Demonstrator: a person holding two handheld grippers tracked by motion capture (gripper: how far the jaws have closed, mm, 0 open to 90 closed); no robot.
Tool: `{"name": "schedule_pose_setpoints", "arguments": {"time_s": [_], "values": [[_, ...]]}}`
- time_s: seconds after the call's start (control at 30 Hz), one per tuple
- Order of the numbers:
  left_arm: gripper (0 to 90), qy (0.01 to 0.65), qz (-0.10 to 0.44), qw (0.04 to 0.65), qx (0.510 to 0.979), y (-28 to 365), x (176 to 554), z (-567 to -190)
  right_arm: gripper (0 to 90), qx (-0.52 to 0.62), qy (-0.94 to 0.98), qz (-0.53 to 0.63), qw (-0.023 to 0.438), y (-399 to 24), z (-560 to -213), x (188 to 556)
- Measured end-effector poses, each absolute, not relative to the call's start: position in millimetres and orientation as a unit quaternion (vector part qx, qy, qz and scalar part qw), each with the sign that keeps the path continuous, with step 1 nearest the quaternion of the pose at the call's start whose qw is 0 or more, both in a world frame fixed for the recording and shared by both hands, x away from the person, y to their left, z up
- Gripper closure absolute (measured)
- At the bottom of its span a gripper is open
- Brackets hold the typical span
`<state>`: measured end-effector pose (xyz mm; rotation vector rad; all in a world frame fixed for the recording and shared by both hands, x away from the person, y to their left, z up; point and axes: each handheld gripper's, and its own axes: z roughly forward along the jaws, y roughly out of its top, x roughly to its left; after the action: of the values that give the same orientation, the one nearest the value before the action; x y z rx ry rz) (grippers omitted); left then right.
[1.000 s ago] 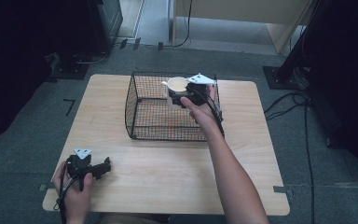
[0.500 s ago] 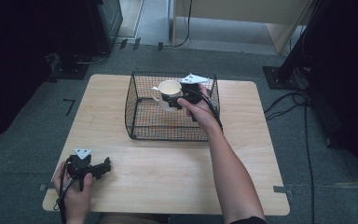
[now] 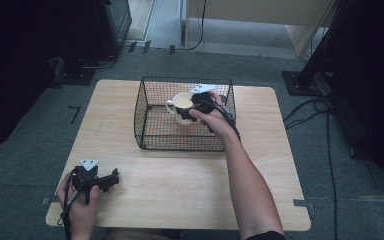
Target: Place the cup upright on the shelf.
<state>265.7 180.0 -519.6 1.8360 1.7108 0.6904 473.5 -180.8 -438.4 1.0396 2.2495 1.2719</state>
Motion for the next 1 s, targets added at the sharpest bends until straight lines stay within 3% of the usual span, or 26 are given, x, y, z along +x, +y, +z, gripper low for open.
{"name": "schedule_pose_setpoints", "arguments": {"time_s": [0.6,0.8,1.0], "values": [[0.0,0.632,0.255,0.267,0.681,180,266,-520,10.0,0.383,0.827,0.376,0.169,-177,-448,477],[0.0,0.632,0.254,0.267,0.681,180,266,-520,0.0,0.368,0.829,0.388,0.162,-176,-442,476],[0.0,0.632,0.254,0.267,0.681,180,266,-520,0.0,0.365,0.826,0.391,0.179,-180,-434,474]]}}
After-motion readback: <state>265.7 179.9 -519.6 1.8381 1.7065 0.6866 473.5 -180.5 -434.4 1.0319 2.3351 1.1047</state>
